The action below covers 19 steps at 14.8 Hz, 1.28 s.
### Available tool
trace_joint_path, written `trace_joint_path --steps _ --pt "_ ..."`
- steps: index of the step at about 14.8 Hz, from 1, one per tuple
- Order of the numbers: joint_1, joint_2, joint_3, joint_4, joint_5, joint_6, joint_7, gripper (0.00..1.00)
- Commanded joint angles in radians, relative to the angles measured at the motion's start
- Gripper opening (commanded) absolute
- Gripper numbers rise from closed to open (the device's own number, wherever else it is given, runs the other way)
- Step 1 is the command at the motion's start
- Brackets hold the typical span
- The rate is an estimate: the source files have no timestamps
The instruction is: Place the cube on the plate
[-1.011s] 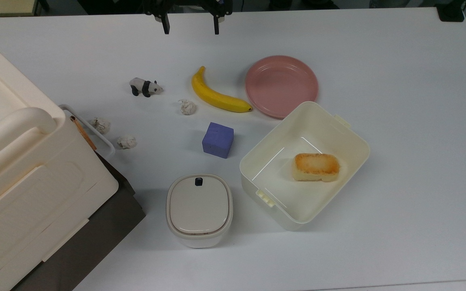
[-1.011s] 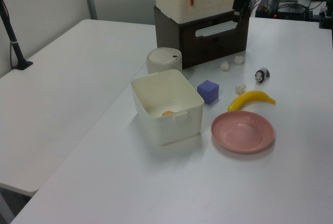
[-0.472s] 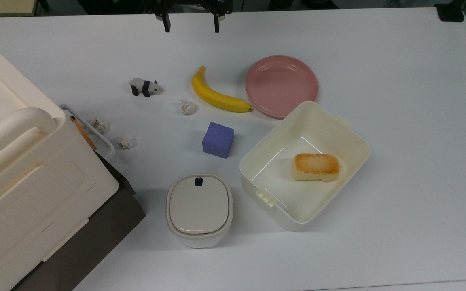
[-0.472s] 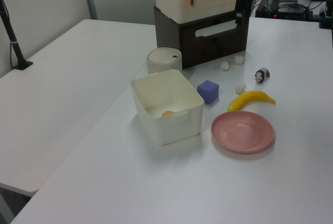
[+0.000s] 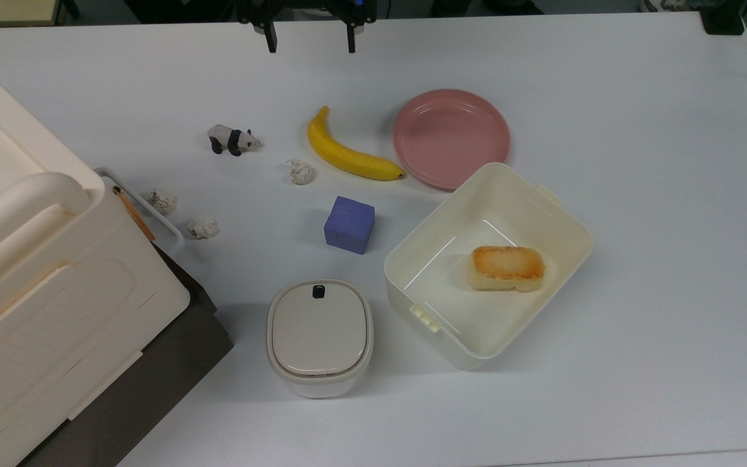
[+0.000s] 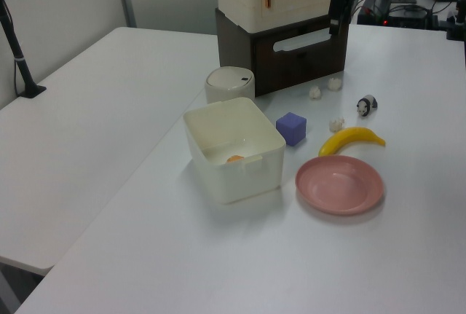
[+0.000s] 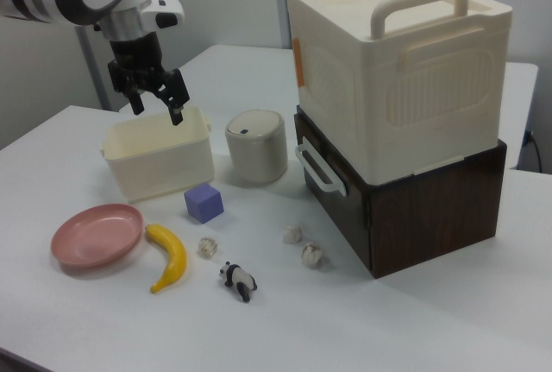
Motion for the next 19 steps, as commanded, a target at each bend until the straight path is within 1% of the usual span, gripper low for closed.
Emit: trace_joint_path --steps 1,5,7,9,11,14,17,19 --pt "0.036 -0.004 -0.010 -0.012 -0.013 -0.012 0.003 1.00" --pt "0.034 0.002 -0.012 -0.009 -0.018 -0.015 0.000 1.00" --pt "0.036 0.017 -0.012 0.009 -0.022 -0.021 0.003 1.00" --pt "0.036 0.019 -0.012 0.009 -0.044 -0.038 0.004 1.00" --pt "0.034 0.019 -0.017 0.030 -0.047 -0.062 0.004 1.00" --pt "0.037 0.018 -0.015 0.030 -0.051 -0.113 0.006 1.00" --pt "0.040 0.030 -0.009 0.024 -0.051 -0.112 0.003 1.00" --pt "0.046 0.059 -0.007 0.020 -0.047 -0.093 0.029 1.00"
